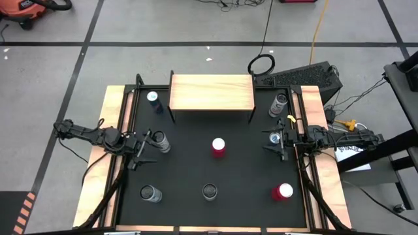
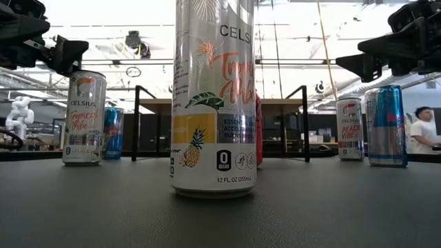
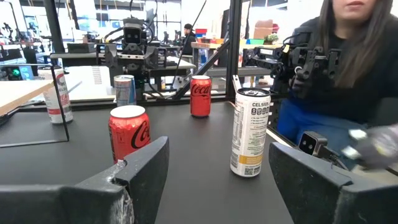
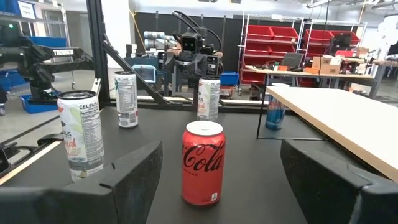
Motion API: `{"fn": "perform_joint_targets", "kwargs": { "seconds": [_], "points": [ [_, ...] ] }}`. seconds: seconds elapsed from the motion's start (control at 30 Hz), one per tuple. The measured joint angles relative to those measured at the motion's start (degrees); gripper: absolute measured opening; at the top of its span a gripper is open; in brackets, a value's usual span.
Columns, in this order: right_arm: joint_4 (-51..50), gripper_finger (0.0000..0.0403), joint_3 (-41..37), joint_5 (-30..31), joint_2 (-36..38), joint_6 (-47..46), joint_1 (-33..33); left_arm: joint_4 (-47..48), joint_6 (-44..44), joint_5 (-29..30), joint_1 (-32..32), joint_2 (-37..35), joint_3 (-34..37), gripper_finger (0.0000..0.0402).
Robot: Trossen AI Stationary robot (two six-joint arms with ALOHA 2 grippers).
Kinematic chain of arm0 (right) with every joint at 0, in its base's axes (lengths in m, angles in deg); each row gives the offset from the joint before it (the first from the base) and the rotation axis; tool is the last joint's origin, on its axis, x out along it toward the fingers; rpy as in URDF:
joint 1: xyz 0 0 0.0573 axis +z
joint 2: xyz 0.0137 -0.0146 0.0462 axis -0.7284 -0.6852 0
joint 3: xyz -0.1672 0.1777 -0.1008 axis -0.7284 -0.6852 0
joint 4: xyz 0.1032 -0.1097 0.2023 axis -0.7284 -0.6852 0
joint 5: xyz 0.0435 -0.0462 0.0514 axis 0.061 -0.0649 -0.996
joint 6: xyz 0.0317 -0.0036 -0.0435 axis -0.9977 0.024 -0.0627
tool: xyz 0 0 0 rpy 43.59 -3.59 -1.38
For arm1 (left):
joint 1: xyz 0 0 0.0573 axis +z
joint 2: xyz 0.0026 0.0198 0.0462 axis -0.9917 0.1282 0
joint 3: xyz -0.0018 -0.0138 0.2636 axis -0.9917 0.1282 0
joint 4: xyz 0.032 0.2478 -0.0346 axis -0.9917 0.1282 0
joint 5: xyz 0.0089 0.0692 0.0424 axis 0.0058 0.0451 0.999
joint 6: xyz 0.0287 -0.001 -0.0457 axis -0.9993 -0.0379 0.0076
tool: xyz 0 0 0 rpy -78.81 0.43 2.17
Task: Place canned beverage on shelf
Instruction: Put the top white-yellow soda can on the shelf
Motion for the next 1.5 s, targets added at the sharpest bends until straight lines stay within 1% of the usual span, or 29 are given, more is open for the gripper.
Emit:
{"fn": "perform_joint_targets", "kwargs": {
  "seconds": [0.13, 0.33, 0.87, 1.0, 1.07, 1.23, 1.4, 1.5],
  "points": [
    [0.00, 0.0308, 0.00, -0.02, 0.00, -0.31, 0.00, -0.02, 0.02, 0.00, 0.00, 0.00, 0.02, 0.0279],
    [0.00, 0.0308, 0.00, -0.02, 0.00, -6.09, 0.00, 0.00, 0.01, 0.00, 0.00, 0.00, 0.02, 0.0279],
    [2.62, 0.0308, -0.01, -0.04, 0.02, -6.08, 0.00, -0.01, 0.02, 0.00, 0.00, 0.00, 0.01, 0.0279],
    [2.12, 0.0308, 0.00, -0.18, 0.00, -10.56, 0.00, -0.01, 0.01, 0.00, 0.00, 0.00, 0.01, 0.0279],
    [2.51, 0.0308, 0.00, -0.14, 0.02, -10.67, 0.00, 0.00, 0.00, 0.07, 0.00, 0.00, 0.01, 0.0279],
    [2.39, 0.0308, -0.01, -0.07, 0.02, -10.47, 0.00, 0.00, -0.09, 2.82, 0.02, 0.00, 0.01, 0.0279],
    [2.36, 0.0308, 0.00, -0.04, 0.02, -10.49, 0.00, -0.83, -0.33, 8.53, 0.02, 0.00, 0.02, 0.0279],
    [2.32, 0.0308, 0.00, 0.26, 0.02, -10.49, 0.00, -1.07, -0.37, 10.02, 0.03, 0.00, 0.02, 0.0279]
  ]
}}
